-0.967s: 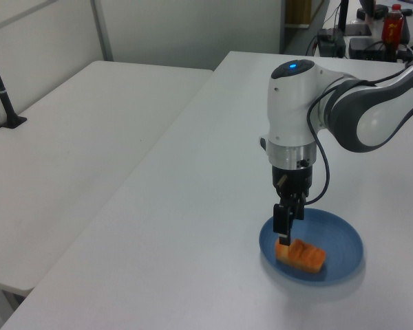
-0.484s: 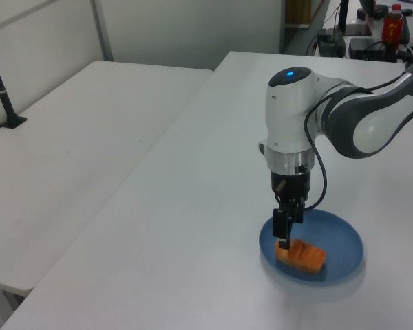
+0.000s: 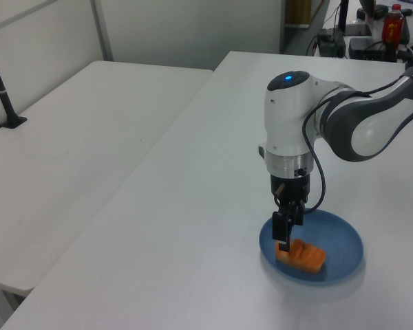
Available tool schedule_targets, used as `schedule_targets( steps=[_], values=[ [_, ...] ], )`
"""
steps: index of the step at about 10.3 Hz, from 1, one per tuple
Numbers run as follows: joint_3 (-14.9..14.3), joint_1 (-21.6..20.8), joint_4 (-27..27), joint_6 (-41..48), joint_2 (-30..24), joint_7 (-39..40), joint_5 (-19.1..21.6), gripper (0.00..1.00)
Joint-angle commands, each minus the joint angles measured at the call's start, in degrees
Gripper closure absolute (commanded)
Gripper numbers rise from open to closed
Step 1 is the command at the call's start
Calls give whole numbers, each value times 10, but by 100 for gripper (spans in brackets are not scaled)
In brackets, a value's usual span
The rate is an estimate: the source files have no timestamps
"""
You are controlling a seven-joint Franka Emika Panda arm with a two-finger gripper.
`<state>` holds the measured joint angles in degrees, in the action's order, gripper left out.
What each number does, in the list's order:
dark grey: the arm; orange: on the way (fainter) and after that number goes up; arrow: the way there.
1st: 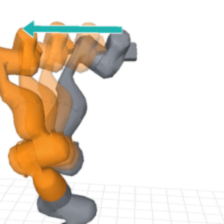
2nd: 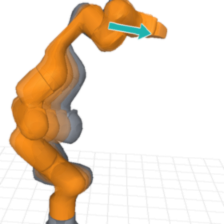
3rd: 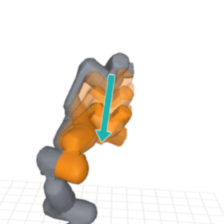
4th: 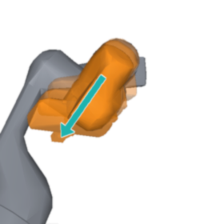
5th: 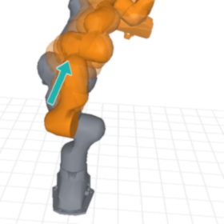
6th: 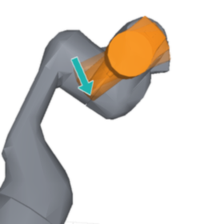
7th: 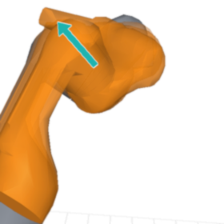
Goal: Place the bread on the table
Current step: 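Close the gripper on the bread roll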
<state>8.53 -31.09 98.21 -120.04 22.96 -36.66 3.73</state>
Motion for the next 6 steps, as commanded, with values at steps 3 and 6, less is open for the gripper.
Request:
schedule_targets(
  steps=[3, 6],
  values=[
    [4, 1, 17, -19, 3, -14, -13, 0],
    [5, 0, 44, -20, 2, -14, -14, 0]
  ],
)
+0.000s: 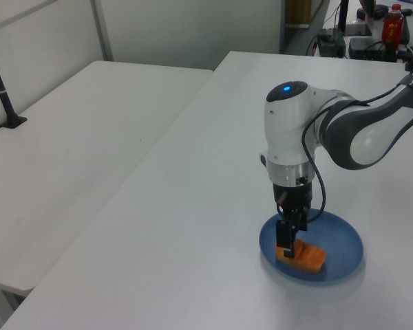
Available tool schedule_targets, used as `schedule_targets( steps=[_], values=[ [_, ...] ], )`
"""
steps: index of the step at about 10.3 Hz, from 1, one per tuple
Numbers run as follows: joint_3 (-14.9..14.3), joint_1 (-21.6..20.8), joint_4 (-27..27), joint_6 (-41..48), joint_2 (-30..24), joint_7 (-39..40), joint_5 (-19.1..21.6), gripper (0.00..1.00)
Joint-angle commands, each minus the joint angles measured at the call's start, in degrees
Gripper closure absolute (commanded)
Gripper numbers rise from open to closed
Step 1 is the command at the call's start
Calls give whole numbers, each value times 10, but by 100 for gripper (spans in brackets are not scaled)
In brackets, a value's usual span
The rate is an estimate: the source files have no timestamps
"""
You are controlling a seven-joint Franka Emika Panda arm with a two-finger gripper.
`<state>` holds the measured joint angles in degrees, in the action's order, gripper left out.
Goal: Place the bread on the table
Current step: 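Close the gripper on the bread roll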
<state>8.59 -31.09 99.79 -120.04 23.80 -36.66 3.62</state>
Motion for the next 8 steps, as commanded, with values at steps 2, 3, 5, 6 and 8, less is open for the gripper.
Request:
schedule_targets(
  steps=[2, 3, 5, 6, 8],
  values=[
    [5, 1, 32, -20, -6, -14, -12, 11],
    [4, 1, 32, -32, -5, -12, -13, 24],
    [4, 1, 35, -57, 3, -12, -18, 36],
    [4, 0, 34, -60, 5, -14, -32, 46],
    [5, -2, 32, -76, 9, -14, -36, 79]
  ],
)
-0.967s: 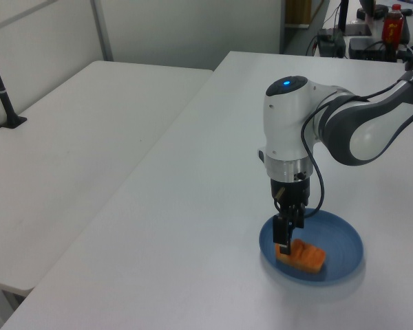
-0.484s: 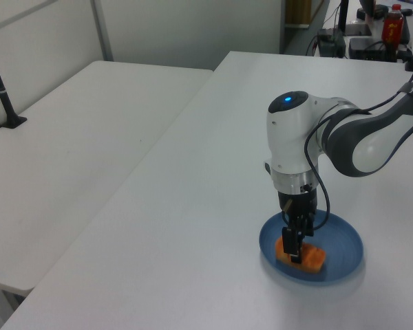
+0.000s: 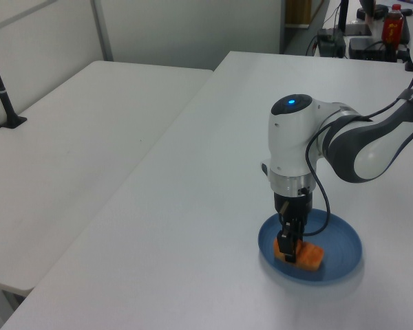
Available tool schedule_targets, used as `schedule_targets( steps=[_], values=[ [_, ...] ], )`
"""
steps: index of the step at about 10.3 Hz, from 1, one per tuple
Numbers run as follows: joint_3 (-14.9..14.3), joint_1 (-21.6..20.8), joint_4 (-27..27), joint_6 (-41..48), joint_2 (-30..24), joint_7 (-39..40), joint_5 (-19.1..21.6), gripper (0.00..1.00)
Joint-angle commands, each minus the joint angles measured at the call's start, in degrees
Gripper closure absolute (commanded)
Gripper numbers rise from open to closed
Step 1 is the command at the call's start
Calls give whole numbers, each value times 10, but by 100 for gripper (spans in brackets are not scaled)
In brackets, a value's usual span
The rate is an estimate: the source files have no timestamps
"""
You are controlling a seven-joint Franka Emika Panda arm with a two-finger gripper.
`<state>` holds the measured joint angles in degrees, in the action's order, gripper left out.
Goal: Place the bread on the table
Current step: 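Close the gripper on the bread roll, then lift the bread roll off the plate and carry it away from the plate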
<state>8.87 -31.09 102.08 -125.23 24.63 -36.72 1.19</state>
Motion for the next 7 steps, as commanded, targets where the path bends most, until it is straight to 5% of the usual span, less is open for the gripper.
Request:
schedule_targets(
  steps=[1, 2, 7],
  values=[
    [1, -2, 6, -23, 0, -13, -12, 93],
    [2, -2, 4, -22, -4, -13, -13, 100],
    [2, 11, 3, 41, -68, -5, -14, 100]
  ],
)
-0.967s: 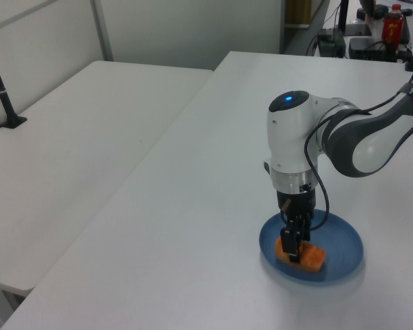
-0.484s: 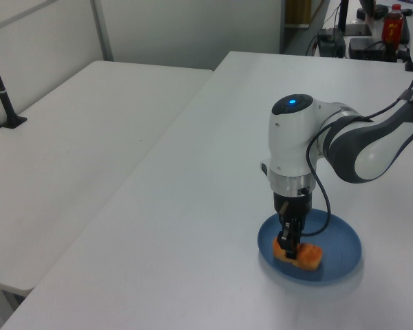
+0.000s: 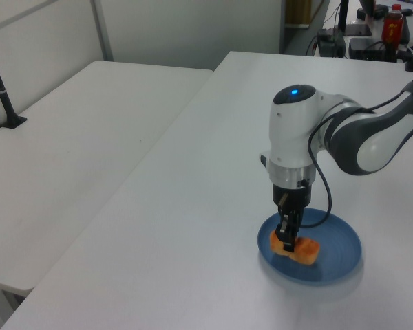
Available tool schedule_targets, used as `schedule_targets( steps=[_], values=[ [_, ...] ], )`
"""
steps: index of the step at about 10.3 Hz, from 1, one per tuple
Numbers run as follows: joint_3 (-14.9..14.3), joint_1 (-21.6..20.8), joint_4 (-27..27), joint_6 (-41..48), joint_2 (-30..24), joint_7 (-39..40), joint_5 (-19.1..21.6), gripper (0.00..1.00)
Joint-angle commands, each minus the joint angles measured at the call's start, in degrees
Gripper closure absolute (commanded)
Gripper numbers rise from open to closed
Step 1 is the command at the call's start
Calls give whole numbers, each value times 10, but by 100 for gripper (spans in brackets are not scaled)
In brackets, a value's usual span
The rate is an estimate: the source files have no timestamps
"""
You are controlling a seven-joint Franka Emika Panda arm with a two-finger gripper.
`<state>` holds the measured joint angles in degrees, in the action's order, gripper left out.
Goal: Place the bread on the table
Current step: 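Lift the bread roll off the plate and carry it away from the plate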
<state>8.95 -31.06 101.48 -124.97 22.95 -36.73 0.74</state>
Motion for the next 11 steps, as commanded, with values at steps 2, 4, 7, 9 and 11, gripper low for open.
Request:
schedule_targets(
  steps=[2, 4, 7, 9, 11],
  values=[
    [1, 27, -13, 83, -68, 14, -8, 100],
    [1, 49, -21, 126, -98, 52, -4, 100],
    [-14, 100, -21, 193, -141, 140, 1, 100],
    [-38, 133, -15, 228, -170, 203, 2, 100],
    [-86, 150, -3, 230, -174, 255, 4, 100]
  ],
)
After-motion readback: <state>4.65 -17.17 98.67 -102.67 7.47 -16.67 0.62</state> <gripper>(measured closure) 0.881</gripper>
